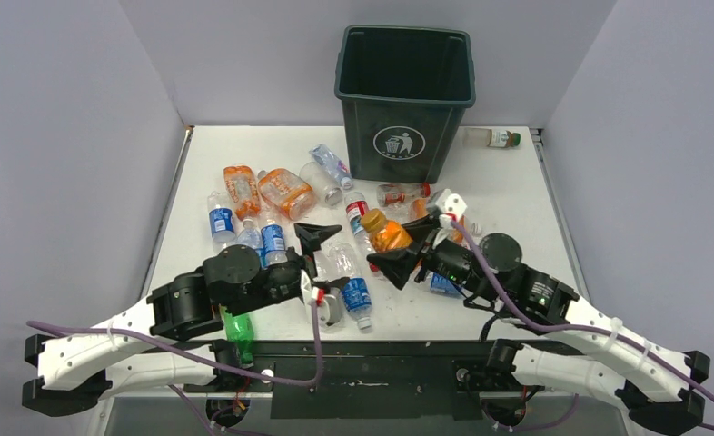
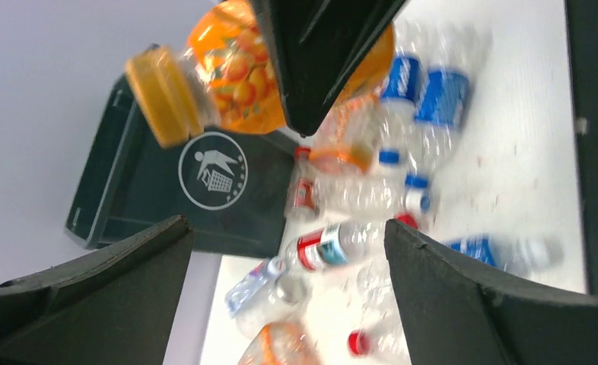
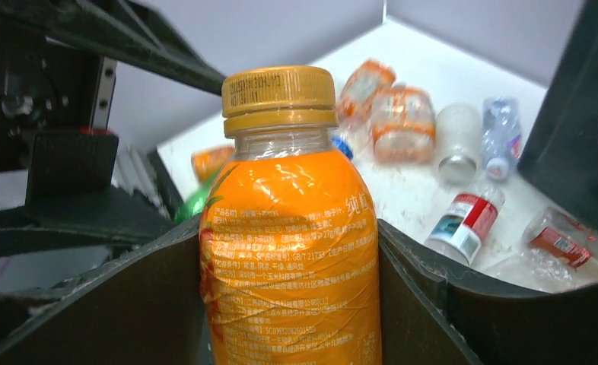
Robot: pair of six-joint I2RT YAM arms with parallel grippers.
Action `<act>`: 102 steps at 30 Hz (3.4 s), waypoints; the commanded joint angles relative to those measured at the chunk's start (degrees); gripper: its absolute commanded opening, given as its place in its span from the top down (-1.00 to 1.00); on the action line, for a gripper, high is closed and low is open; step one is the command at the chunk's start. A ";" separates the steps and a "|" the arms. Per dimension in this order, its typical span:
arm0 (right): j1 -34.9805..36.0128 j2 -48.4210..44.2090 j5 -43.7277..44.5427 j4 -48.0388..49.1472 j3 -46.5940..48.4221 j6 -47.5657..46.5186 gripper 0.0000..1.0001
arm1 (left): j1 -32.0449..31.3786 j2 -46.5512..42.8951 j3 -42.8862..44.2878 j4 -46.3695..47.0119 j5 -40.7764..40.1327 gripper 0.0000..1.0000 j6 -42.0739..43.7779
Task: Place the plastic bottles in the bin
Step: Pick up the plastic bottle at the center of the board, then place the plastic bottle in the trash bin, then pick up the plastic bottle from the corner of the board.
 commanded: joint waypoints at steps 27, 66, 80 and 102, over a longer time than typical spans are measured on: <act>-37.16 44.58 27.87 30.74 44.69 1.03 0.37 | 2.97 -7.76 -16.58 28.92 -26.27 -0.92 -37.75; -68.43 42.17 20.38 28.03 13.97 42.93 -0.79 | 7.10 -6.45 -19.15 33.60 -32.12 -0.93 -39.27; -72.80 71.28 14.00 40.58 25.16 56.94 -0.79 | 7.54 -3.19 -19.97 33.52 -32.15 -0.92 -36.77; -73.69 102.55 13.92 33.87 59.86 60.31 -0.82 | 13.63 2.01 -20.59 34.90 -33.53 -0.92 -34.13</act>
